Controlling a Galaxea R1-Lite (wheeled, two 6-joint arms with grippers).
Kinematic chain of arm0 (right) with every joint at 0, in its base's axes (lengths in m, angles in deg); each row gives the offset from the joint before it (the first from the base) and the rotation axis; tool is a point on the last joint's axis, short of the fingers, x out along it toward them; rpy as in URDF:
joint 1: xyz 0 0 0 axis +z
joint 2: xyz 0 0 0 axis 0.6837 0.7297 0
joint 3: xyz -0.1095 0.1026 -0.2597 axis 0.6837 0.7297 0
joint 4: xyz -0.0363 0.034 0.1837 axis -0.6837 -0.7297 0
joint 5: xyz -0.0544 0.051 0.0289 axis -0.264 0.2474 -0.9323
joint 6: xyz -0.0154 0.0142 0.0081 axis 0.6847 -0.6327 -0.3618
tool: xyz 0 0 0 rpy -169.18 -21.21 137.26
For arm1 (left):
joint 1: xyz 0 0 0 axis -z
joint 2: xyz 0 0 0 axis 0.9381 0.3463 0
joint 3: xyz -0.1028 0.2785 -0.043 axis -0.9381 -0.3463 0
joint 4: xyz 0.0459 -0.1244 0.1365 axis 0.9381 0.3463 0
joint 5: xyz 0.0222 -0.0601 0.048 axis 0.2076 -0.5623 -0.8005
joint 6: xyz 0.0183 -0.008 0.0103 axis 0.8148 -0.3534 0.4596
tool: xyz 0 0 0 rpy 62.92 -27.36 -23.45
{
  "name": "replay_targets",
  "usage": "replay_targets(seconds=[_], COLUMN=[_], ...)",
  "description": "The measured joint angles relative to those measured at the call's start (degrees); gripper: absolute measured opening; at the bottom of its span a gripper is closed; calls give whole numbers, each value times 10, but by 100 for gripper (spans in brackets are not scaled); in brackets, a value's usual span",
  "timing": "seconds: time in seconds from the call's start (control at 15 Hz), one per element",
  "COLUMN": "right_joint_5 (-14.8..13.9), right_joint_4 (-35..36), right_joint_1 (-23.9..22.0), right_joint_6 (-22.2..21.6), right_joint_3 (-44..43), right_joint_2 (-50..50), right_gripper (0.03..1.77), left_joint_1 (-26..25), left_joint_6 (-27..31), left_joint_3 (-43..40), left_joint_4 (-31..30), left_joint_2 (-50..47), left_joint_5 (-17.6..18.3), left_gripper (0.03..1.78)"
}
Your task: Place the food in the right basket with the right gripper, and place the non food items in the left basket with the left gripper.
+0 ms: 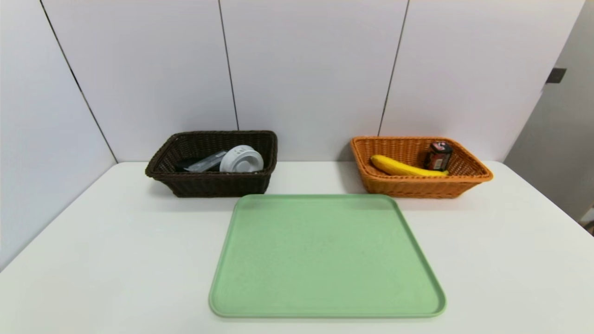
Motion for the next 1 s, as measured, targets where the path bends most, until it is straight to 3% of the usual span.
replay_targets(seconds=[1.0], right_joint_5=[-1], right_joint_4=[2], right_joint_1=[0], right_joint_6=[1], right_joint_3=[0], right_joint_2=[0], right_gripper=[169], left_joint_1=[0], left_joint_6=[-3], left_joint_3=[0], left_joint_4=[2], left_joint_2=[0], left_joint_5=[-3], left_gripper=[169])
